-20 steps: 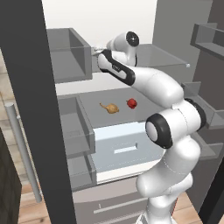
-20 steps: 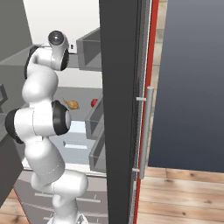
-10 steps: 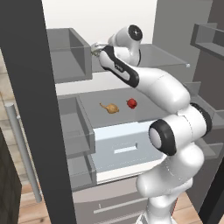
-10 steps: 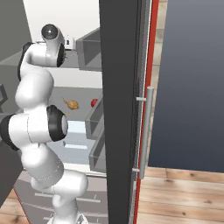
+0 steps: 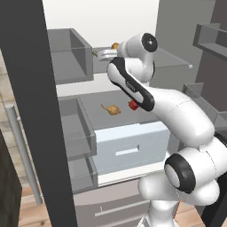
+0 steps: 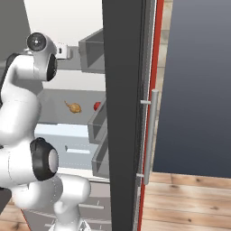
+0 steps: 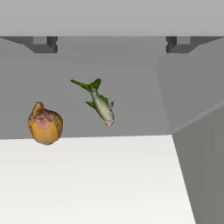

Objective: Transport the fish and onion to the fridge. Place the fish on the rack containing meat and place the onion on the rack containing the vegetable, ensuring meats and vegetables are on different racks.

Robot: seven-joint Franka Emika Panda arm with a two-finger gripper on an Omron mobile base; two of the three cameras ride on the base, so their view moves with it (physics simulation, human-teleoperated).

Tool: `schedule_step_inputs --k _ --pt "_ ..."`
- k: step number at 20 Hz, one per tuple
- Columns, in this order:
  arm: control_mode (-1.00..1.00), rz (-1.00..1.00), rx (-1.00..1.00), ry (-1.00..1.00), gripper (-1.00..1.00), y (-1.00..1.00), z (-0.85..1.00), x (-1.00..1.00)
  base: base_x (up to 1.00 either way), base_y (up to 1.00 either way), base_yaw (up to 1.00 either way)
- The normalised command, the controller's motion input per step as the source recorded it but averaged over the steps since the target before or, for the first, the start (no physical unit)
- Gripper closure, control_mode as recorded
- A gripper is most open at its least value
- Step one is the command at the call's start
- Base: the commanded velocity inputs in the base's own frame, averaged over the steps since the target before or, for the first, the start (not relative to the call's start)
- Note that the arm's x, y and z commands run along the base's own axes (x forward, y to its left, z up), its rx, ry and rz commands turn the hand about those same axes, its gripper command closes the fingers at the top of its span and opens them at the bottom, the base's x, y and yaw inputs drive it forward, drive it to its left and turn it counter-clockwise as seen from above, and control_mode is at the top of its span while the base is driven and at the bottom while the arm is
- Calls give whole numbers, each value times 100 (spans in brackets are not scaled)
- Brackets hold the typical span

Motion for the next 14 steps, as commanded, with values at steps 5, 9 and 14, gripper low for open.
schedule_step_inputs --k 5,9,14 --pt "-100 0 0 -1 -100 -11 -3 -100 0 0 0" --pt "-100 0 0 7 -100 -4 0 -100 0 0 0" --pt "-100 -1 0 11 -100 -21 0 -100 0 0 0"
